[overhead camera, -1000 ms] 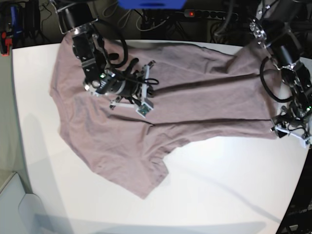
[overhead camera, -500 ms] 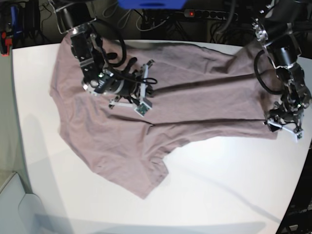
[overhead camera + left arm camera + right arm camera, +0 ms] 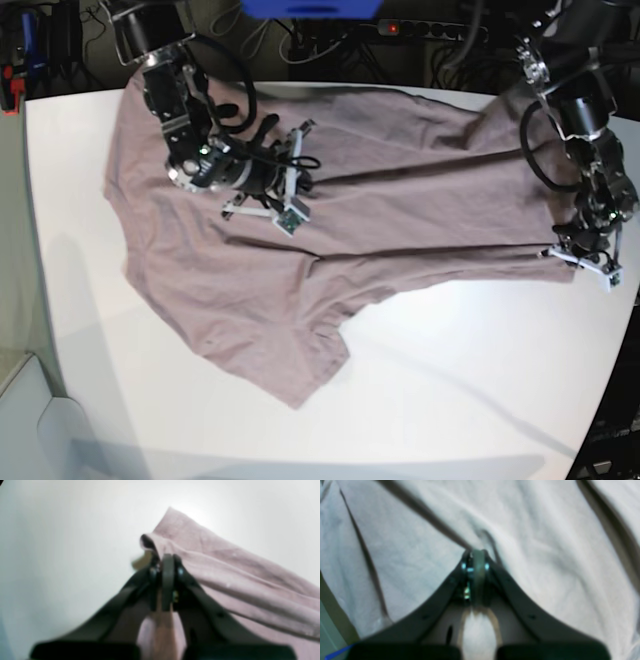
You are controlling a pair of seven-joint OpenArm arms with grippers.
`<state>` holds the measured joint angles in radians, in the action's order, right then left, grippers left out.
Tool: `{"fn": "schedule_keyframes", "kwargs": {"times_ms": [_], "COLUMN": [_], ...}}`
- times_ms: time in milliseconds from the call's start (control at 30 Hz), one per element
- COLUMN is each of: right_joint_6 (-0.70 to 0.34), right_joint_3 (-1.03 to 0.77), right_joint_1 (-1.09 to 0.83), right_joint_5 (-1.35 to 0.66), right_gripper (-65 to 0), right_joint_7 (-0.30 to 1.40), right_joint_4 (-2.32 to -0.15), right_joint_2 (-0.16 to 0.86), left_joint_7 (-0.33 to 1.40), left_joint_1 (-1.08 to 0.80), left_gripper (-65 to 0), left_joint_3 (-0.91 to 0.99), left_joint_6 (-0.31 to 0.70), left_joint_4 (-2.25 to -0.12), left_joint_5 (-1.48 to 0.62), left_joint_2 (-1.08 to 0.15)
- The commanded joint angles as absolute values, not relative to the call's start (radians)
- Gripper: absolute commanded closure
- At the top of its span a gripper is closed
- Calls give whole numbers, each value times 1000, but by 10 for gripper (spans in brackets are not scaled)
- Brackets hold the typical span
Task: Layout the t-shirt on the table in an organized manner, then fold the t-shirt properly
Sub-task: 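Pinch the shirt with both grippers and smooth it outward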
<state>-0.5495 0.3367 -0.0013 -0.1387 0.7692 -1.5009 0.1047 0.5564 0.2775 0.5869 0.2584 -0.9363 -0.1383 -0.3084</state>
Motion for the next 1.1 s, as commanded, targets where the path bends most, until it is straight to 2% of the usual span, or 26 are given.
{"fn": "schedule_keyframes", "kwargs": {"times_ms": [0, 200, 300, 567, 700, 800, 967, 1067], "right_joint_6": [-547, -547, -547, -547, -547, -547, -547, -547], "right_joint_3": [335, 335, 335, 335, 335, 335, 335, 335], "right_joint_1": [-4, -8, -19, -35, -36, -44, -61, -61], "right_joint_5": [-128, -128, -128, -128, -128, -128, -128, -128], "right_gripper": [0, 0, 0, 0, 0, 0, 0, 0], "right_joint_7": [796, 796, 794, 796, 799, 800, 800, 802], "right_joint_4": [-1509, -1506, -1506, -1511, -1511, -1512, -1573, -1610], "right_joint_2": [111, 113, 113, 127, 133, 148, 156, 156], "left_joint_7": [521, 595, 602, 513, 464, 452, 463, 527], "left_joint_1": [308, 315, 369, 547, 644, 671, 670, 668], "left_gripper": [-3, -4, -4, -9, -17, -111, -377, -482], "left_joint_3": [588, 590, 588, 588, 588, 591, 595, 595], "left_joint_6": [254, 254, 252, 251, 251, 251, 251, 257], "left_joint_4": [-984, -1115, -1115, -809, -641, -582, -613, -650], "left_joint_5": [-148, -148, -140, -137, -48, -28, -28, -28], "left_joint_2": [-329, -326, -323, -344, -351, -357, -354, -354]}}
